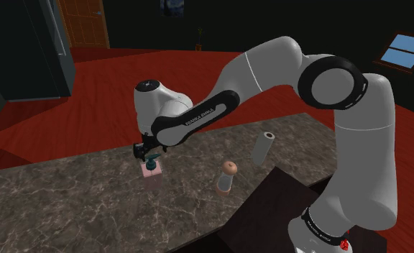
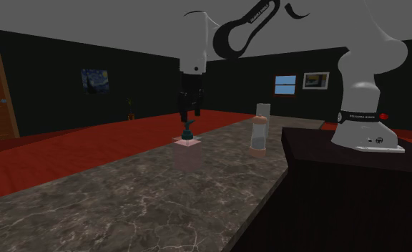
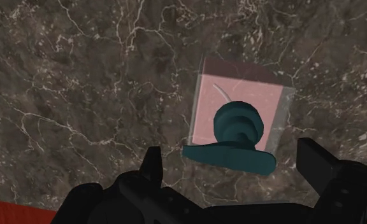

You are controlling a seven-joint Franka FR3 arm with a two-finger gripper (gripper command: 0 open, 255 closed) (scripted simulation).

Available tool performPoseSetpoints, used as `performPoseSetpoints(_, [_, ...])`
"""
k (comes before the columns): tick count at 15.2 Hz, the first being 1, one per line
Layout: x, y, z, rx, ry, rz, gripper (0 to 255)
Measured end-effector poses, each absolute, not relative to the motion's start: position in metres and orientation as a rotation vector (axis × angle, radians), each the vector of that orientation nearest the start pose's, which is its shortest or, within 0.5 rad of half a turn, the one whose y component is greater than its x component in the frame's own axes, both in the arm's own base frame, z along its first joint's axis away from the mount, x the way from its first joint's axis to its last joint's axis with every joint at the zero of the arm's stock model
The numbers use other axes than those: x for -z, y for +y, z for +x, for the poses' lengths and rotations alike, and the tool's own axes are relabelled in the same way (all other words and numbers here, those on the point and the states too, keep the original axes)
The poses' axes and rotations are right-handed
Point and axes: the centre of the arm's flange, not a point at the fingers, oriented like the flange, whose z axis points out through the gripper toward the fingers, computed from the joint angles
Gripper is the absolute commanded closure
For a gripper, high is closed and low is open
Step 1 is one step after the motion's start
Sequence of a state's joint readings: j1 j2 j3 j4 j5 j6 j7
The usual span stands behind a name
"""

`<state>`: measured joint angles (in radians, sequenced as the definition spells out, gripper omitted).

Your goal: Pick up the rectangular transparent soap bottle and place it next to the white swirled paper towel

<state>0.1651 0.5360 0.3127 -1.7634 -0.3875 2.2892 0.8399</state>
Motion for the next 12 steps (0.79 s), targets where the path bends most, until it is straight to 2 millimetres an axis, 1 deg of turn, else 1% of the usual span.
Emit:
performPoseSetpoints(5, [-0.25, 0.279, 0.605, 0.171, 0.247, -3.218, 0])
performPoseSetpoints(11, [-0.246, 0.279, 0.605, 0.172, 0.247, -3.218, 0])
performPoseSetpoints(12, [-0.246, 0.279, 0.605, 0.172, 0.247, -3.218, 255])
